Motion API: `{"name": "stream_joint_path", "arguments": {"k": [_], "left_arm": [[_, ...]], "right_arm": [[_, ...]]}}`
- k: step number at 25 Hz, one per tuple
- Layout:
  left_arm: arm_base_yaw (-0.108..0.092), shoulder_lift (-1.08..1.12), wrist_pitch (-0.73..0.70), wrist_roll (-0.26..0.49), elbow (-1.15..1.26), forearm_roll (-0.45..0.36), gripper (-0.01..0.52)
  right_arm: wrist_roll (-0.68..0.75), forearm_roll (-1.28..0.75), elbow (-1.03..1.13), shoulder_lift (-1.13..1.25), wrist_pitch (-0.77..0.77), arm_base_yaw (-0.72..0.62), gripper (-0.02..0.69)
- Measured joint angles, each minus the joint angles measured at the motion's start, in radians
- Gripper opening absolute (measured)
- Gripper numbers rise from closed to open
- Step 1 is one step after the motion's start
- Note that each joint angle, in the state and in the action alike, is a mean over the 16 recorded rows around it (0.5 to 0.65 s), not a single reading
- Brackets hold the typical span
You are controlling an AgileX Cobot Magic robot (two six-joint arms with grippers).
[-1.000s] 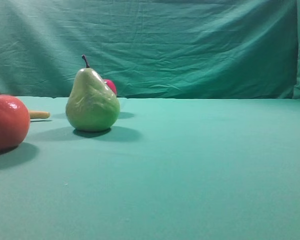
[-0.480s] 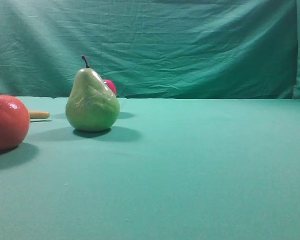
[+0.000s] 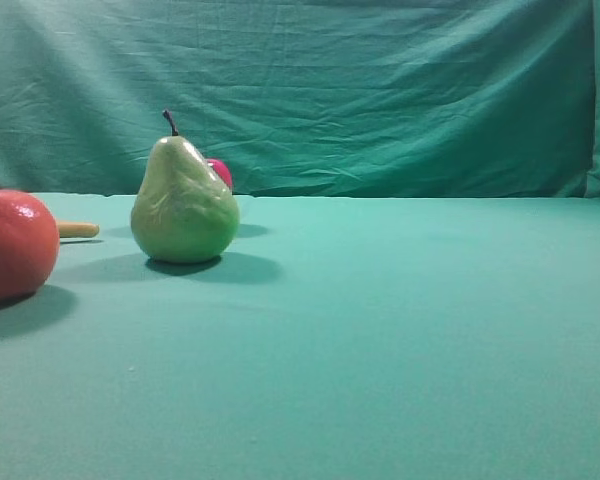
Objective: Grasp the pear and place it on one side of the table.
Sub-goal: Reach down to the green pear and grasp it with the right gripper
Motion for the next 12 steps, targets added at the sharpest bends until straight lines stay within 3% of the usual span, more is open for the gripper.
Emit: {"name": "stream_joint_path", "arguments": {"k": [7,12], "left_arm": [[0.0,0.0,0.0,0.0,0.0,0.0,0.0],[0.0,0.0,0.0,0.0,0.0,0.0,0.0]], "right_arm": [[-0.05,0.005,-0.207,0.247,0.015,0.114,0.594],[-0.075,0.011,-0.335,0.402,0.023,0.154,0.665]]}}
